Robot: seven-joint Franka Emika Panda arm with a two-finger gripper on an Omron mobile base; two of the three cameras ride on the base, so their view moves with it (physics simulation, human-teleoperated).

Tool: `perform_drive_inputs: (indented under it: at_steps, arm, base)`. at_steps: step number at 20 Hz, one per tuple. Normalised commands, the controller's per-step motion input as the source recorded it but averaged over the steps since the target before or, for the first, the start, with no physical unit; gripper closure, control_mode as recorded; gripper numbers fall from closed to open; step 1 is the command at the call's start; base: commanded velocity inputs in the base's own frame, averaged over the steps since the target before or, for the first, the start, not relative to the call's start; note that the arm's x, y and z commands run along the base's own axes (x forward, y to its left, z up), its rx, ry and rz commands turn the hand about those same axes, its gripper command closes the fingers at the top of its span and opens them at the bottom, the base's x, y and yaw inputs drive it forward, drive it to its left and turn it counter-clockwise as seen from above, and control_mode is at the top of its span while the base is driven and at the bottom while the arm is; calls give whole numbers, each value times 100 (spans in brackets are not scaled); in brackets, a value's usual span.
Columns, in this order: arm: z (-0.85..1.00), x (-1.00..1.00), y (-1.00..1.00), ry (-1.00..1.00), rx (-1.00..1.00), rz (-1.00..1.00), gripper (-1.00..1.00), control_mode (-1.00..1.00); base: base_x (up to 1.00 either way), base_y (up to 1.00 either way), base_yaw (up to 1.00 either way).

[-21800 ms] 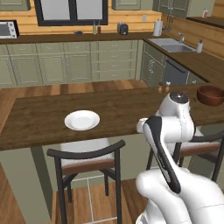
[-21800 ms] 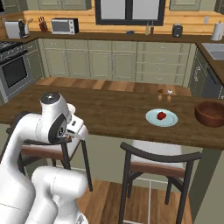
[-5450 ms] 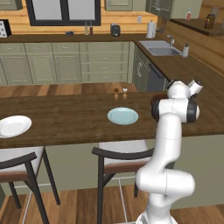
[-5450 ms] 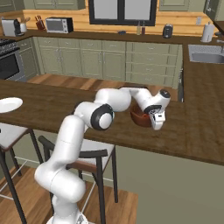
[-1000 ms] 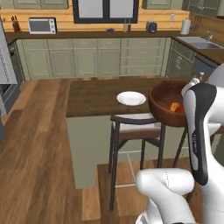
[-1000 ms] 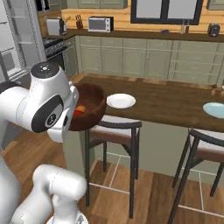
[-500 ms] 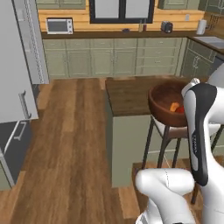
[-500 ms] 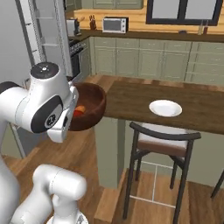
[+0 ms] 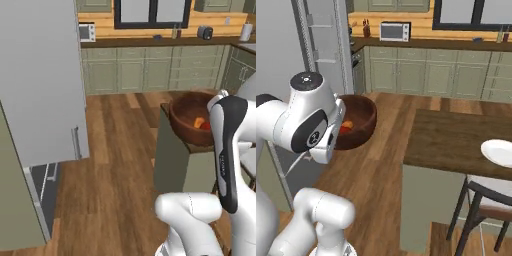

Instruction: Pick the chicken drumstick and bell pepper from their plates and place them in the bowl. Then put the bowl in the fridge.

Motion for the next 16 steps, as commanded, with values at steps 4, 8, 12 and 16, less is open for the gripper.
perform_drive_inputs:
  at_steps: [4, 8, 12, 16]
  arm:
    - [0, 0, 0, 0, 0, 0, 100, 100]
    - [0, 0, 0, 0, 0, 0, 100, 100]
    - [0, 0, 0, 0, 0, 0, 100, 100]
    - [0, 0, 0, 0, 0, 0, 100, 100]
  base:
    - [94, 26, -4]
    - [93, -22, -2]
    - [100, -18, 0]
    - [76, -76, 0]
